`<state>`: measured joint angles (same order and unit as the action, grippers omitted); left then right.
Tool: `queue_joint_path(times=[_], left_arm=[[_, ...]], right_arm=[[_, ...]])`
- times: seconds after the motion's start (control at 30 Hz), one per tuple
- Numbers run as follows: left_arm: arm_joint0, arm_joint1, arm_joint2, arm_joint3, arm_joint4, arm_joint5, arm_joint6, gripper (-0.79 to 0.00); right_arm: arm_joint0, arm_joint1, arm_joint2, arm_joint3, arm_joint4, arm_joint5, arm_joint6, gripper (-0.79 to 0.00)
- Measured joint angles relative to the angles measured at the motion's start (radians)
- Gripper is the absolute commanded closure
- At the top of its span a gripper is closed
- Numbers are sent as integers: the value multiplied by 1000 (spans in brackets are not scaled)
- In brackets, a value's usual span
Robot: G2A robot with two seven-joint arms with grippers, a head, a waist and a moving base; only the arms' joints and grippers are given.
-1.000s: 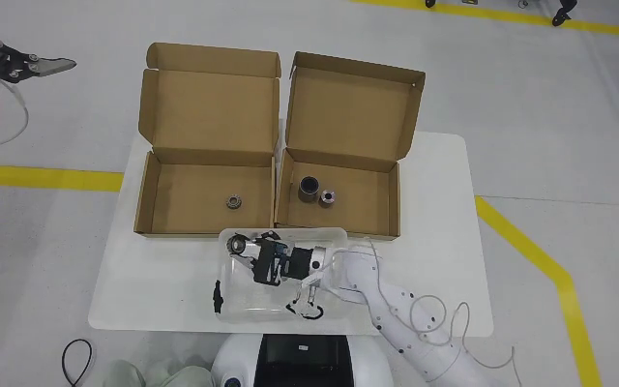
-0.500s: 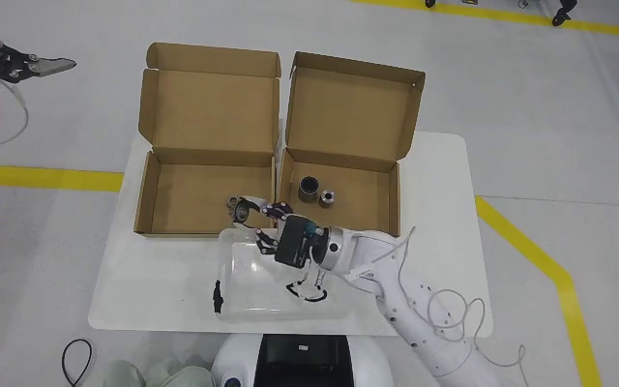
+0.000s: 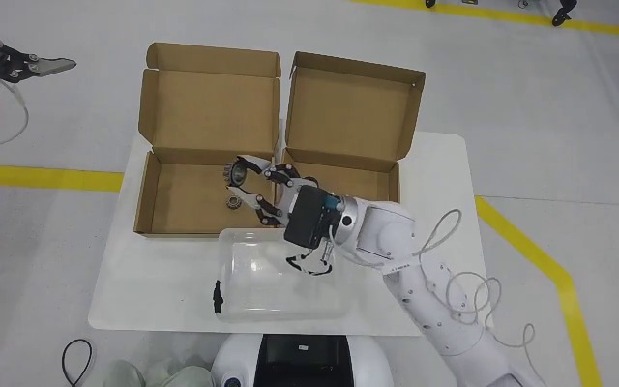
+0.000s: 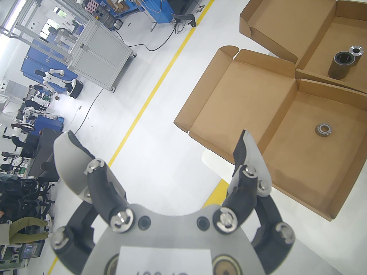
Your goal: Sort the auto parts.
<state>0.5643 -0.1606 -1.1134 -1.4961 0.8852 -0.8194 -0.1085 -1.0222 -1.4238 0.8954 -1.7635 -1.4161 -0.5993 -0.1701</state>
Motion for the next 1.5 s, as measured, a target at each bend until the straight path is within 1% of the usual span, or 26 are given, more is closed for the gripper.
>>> queue_joint_path(times=[0.27,0.43,0.77,1.2,1.5], left_arm=[[0,0,0,0,0,0,0,-785],[0,0,0,0,0,0,0,-785],[0,0,0,0,0,0,0,-785],[0,0,0,0,0,0,0,-785],[0,0,0,0,0,0,0,-785]], right_arm=[[92,-14,-2,-37,64,19,112,0],[128,-18,3,-49,84,20,138,0],[172,-21,17,-80,132,-11,199,0],[179,-19,2,-122,86,-55,202,0],[152,-20,-29,-59,74,-59,188,0]])
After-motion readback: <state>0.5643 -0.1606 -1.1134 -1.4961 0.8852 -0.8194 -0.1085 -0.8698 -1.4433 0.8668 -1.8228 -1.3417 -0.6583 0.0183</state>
